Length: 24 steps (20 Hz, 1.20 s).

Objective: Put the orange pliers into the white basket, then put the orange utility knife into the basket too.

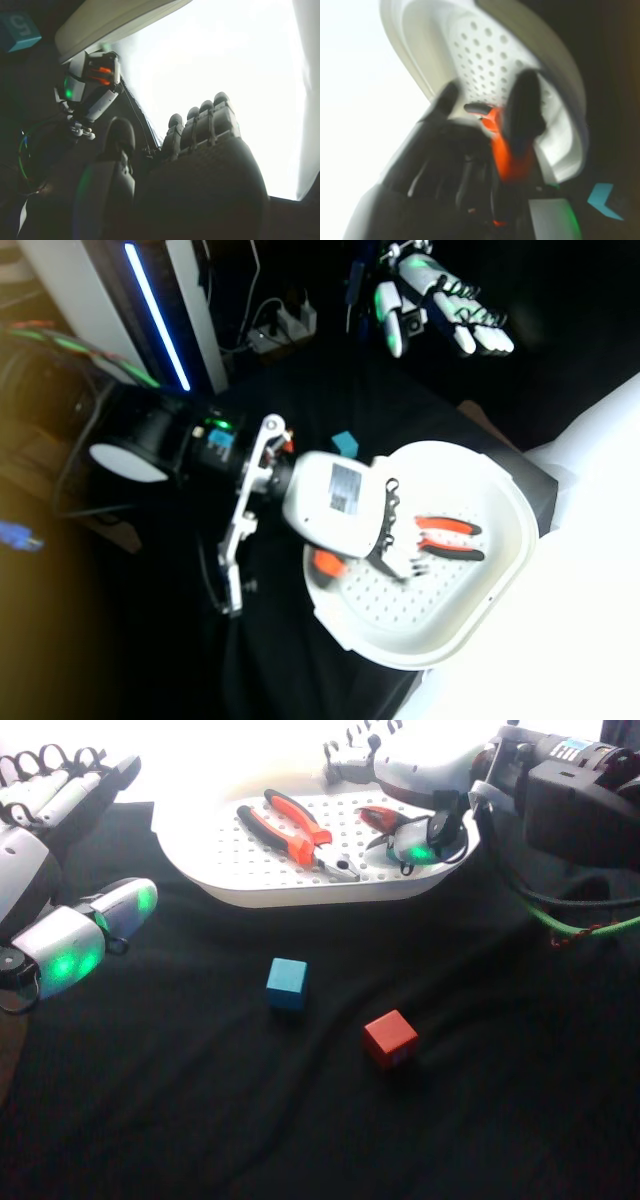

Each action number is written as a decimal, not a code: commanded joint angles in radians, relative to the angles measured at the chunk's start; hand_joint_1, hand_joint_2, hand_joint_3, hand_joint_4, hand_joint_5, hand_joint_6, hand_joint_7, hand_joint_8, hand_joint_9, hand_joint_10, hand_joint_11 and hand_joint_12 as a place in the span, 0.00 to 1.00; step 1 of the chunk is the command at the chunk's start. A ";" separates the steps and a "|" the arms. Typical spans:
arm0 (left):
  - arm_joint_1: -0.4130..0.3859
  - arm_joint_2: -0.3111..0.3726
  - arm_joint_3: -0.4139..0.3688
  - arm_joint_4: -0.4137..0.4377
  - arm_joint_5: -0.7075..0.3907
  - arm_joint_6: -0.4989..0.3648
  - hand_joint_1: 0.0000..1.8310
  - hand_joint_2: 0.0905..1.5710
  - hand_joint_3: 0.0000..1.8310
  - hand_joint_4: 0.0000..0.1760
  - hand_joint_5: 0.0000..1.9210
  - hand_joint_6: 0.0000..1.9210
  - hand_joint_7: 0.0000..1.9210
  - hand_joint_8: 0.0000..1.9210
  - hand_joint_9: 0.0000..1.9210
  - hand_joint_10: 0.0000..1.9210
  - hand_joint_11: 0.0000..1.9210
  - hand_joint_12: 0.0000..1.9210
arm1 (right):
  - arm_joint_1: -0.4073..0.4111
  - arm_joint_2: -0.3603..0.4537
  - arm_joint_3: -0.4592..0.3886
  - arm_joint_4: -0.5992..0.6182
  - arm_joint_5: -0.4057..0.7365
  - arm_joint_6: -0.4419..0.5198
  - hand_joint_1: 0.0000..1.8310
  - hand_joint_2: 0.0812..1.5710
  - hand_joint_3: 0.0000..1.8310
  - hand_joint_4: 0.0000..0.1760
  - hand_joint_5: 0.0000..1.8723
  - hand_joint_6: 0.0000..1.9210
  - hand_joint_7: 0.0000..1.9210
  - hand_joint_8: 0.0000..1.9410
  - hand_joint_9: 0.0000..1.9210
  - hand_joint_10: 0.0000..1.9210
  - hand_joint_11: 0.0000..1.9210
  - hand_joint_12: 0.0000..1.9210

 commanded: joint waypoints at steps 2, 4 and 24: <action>-0.011 -0.003 0.005 0.023 -0.120 -0.005 0.21 0.89 0.00 0.36 0.05 0.01 0.00 0.00 0.00 0.00 0.00 0.00 | 0.017 0.001 -0.016 -0.002 0.115 -0.005 0.31 0.73 0.00 0.31 0.00 0.00 0.00 0.00 0.00 0.00 0.00 0.00; -0.011 -0.002 0.004 0.020 -0.117 -0.005 0.20 0.88 0.00 0.33 0.04 0.00 0.00 0.00 0.00 0.00 0.00 0.00 | 0.017 0.062 -0.079 -0.010 0.147 -0.005 0.24 0.68 0.00 0.38 0.00 0.00 0.00 0.00 0.00 0.00 0.00 0.00; 0.074 0.134 -0.082 0.000 -0.294 -0.002 0.05 0.79 0.00 0.97 0.00 0.00 0.00 0.00 0.00 0.00 0.00 0.00 | -0.364 0.737 -0.731 0.076 1.078 -0.004 0.12 0.64 0.00 0.79 0.00 0.00 0.00 0.00 0.00 0.00 0.00 0.00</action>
